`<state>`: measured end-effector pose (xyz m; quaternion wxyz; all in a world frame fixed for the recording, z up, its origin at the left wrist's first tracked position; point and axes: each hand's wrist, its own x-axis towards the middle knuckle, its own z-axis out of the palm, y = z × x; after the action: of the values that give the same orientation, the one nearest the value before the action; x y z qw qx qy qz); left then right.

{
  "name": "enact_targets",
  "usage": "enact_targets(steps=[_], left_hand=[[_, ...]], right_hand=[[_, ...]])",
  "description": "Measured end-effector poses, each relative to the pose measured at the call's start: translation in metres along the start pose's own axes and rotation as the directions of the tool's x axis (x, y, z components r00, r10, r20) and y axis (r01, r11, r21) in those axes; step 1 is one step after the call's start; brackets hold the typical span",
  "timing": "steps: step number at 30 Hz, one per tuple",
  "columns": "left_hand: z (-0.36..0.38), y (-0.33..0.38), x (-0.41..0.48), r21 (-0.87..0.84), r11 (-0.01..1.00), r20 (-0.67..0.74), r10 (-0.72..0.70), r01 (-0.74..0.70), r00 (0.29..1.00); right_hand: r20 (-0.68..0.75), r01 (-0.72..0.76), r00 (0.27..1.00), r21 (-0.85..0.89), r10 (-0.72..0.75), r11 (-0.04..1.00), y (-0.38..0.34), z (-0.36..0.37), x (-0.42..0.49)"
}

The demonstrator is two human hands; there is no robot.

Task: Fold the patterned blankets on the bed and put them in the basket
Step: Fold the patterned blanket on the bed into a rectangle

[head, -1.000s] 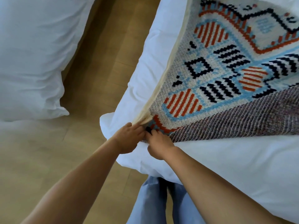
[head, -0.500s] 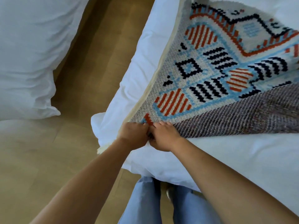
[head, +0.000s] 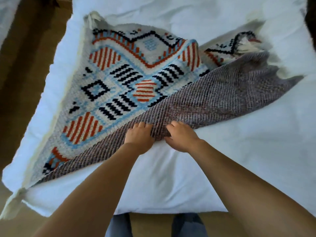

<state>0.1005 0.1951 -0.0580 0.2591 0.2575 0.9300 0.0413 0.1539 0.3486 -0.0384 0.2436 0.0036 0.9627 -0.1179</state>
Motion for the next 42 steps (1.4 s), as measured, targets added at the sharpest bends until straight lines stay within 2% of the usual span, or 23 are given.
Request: enact_targets(steps=[7,11,16,23,29,32,36,40,42], left_hand=[[-0.017,0.155,0.062,-0.078,0.997,-0.029,-0.021,0.019,0.999],[-0.033,0.201,0.091,-0.069,0.998,-0.071,0.009,-0.014,0.997],[-0.05,0.226,0.146,-0.032,0.999,-0.138,0.014,-0.018,0.99],[-0.054,0.245,0.238,-0.088,0.995,-0.231,0.024,-0.045,0.973],[-0.053,0.261,0.287,-0.069,0.998,-0.092,-0.001,-0.006,0.996],[-0.049,0.268,0.298,-0.038,0.999,-0.094,0.031,-0.035,0.995],[-0.035,0.277,0.295,-0.048,0.995,-0.187,0.082,-0.093,0.979],[-0.025,0.297,0.274,-0.026,0.992,-0.198,0.12,-0.127,0.973],[-0.023,0.312,0.257,0.001,0.99,-0.199,0.136,-0.138,0.971]], right_hand=[[0.007,-0.07,0.997,-0.041,0.071,0.997,0.155,-0.03,-0.053],[-0.03,-0.102,0.994,-0.011,0.102,0.995,0.214,-0.055,-0.057],[-0.036,-0.148,0.988,-0.01,0.147,0.989,0.27,-0.076,-0.03],[-0.12,-0.178,0.98,-0.142,0.161,0.974,0.345,-0.118,0.051],[-0.211,-0.191,0.967,-0.22,0.145,0.957,0.38,-0.142,0.115],[-0.179,-0.17,0.976,-0.259,0.125,0.951,0.395,-0.146,0.134],[-0.052,-0.163,0.987,-0.369,0.154,0.915,0.41,-0.144,0.138],[-0.148,-0.228,0.972,-0.386,0.184,0.894,0.422,-0.142,0.105],[-0.152,-0.254,0.966,-0.411,0.209,0.875,0.432,-0.141,0.075]])
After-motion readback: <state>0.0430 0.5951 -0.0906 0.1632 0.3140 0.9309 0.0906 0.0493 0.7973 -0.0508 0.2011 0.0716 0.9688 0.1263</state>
